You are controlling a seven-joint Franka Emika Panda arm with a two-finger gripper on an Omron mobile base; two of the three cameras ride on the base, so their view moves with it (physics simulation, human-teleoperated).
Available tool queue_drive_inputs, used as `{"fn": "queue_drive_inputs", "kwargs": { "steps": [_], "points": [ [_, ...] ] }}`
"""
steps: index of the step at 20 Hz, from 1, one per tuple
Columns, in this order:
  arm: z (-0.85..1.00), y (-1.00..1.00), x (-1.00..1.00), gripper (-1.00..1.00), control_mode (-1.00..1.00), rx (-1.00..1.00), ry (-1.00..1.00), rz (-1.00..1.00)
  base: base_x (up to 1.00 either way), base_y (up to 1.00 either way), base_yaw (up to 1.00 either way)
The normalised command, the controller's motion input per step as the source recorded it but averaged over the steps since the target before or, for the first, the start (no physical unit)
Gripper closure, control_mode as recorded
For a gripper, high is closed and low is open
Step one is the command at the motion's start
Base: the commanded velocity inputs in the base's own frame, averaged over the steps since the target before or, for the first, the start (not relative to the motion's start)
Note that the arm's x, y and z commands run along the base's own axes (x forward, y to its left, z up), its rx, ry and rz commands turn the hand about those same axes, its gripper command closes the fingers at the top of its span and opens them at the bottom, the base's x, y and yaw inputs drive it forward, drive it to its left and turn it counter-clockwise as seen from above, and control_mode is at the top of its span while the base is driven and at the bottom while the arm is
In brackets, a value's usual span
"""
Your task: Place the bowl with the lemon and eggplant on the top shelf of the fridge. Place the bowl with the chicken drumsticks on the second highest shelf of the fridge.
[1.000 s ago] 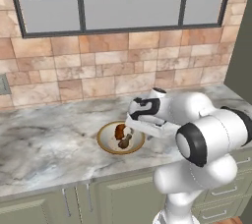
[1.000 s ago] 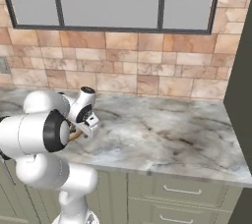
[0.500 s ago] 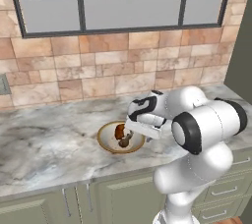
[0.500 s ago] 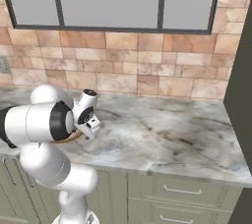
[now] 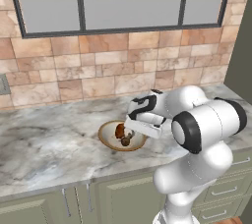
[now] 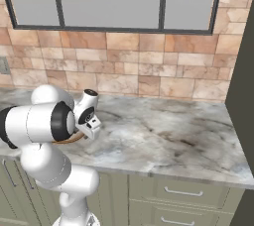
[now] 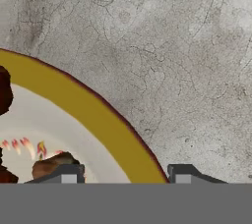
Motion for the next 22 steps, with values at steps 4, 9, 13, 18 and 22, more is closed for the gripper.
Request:
{"fn": "queue_drive_inputs", "kwargs": {
  "steps": [4,9,13,18,22],
  "points": [
    [0.01,0.0,0.0,1.0,-1.0,0.0,0.0,0.0,0.0,0.0,0.0],
    [0.32,0.0,-0.08,1.0,-1.0,0.07,-0.03,0.0,0.0,0.0,0.0],
    [0.57,0.0,-0.19,1.0,-1.0,0.17,-0.05,-0.02,0.0,0.0,0.0],
    [0.77,-0.06,-0.28,1.0,-1.0,0.21,-0.03,-0.07,0.0,0.0,0.0],
    [0.98,-0.11,-0.43,1.0,-1.0,0.21,-0.08,-0.09,0.0,0.0,0.0]
  ]
}}
